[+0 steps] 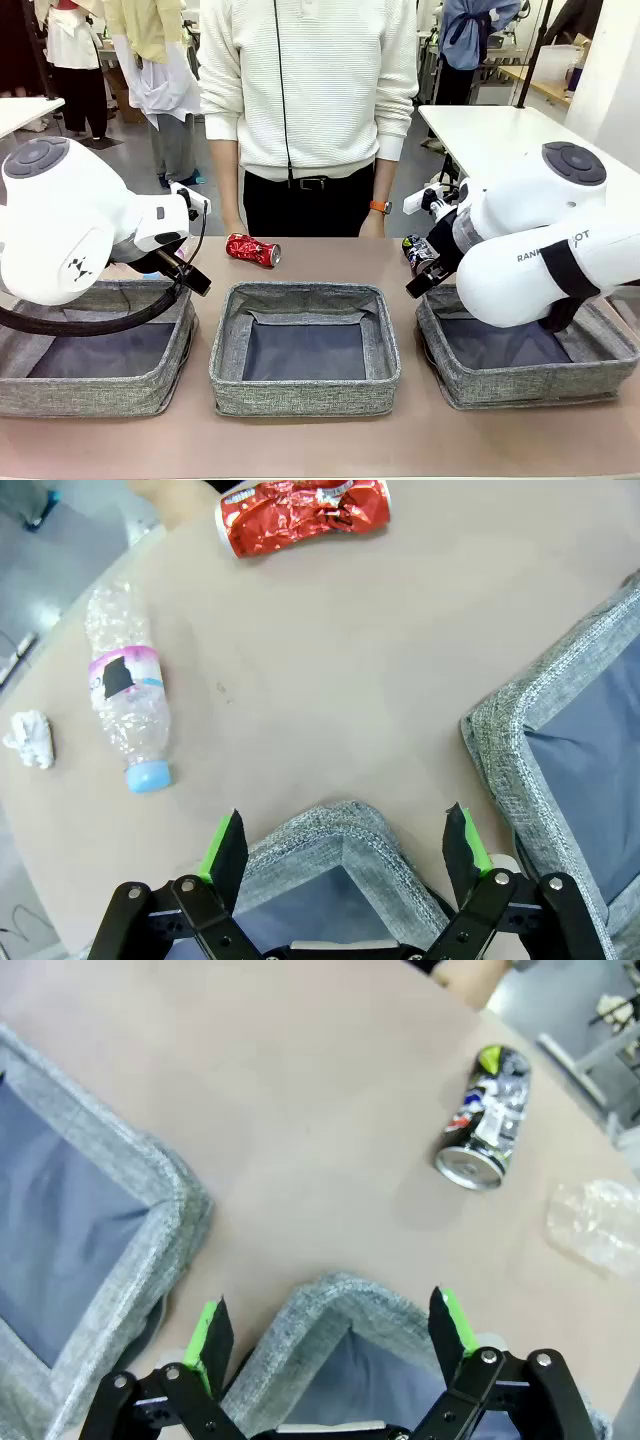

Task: Sort the waste into the appropriate baskets.
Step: Pick up the waste item pointed out by the person.

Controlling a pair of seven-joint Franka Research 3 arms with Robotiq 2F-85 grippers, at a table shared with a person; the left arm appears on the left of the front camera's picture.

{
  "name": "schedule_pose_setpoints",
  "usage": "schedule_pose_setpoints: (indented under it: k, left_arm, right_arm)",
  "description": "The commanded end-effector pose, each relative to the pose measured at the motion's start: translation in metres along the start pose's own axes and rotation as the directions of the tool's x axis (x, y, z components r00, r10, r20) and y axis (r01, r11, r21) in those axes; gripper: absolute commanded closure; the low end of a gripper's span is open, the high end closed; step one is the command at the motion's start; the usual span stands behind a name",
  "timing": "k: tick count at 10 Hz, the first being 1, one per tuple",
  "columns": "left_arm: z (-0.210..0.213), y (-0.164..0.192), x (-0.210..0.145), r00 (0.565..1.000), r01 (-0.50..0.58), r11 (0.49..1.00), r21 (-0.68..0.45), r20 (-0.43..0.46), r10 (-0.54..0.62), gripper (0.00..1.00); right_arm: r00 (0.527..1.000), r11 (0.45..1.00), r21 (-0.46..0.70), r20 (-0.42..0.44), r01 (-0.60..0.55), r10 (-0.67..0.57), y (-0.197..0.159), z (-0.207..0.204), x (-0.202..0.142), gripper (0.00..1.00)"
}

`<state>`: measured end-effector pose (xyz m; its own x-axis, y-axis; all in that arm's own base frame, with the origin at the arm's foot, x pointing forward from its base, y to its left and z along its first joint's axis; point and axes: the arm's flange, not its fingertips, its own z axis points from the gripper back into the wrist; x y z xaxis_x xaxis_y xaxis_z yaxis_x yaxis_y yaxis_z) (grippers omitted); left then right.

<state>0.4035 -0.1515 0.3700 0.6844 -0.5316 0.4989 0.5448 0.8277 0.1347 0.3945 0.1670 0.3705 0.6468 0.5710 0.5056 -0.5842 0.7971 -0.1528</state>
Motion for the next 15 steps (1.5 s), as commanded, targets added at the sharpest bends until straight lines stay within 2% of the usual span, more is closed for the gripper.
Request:
schedule_pose_setpoints:
  k: [1, 13, 14, 15]
  left_arm:
    - [0.0, 0.0, 0.0, 1.0, 0.0, 1.0, 0.0, 0.0, 0.0, 0.0]
    - [0.0, 0.0, 0.0, 1.0, -0.001, 1.0, 0.0, 0.0, 0.001, 0.0]
    - [0.026, 0.0, 0.006, 0.999, 0.05, 0.999, -0.003, -0.014, -0.05, 0.0]
    - [0.084, 0.004, 0.01, 0.999, 0.04, 0.999, 0.001, 0.024, -0.04, 0.0]
  right_arm:
    - [1.0, 1.0, 0.0, 0.0, 0.0, 0.0, 0.0, 0.0, 0.0, 0.0]
    - [1.0, 1.0, 0.0, 0.0, -0.001, 0.001, 0.0, 0.0, 0.0, 0.0]
    - [1.0, 0.999, -0.027, -0.019, -0.021, 0.02, -0.006, 0.018, 0.006, 0.0]
    - [0.999, 0.997, -0.068, 0.024, 0.037, -0.036, -0.019, 0.067, 0.016, 0.0]
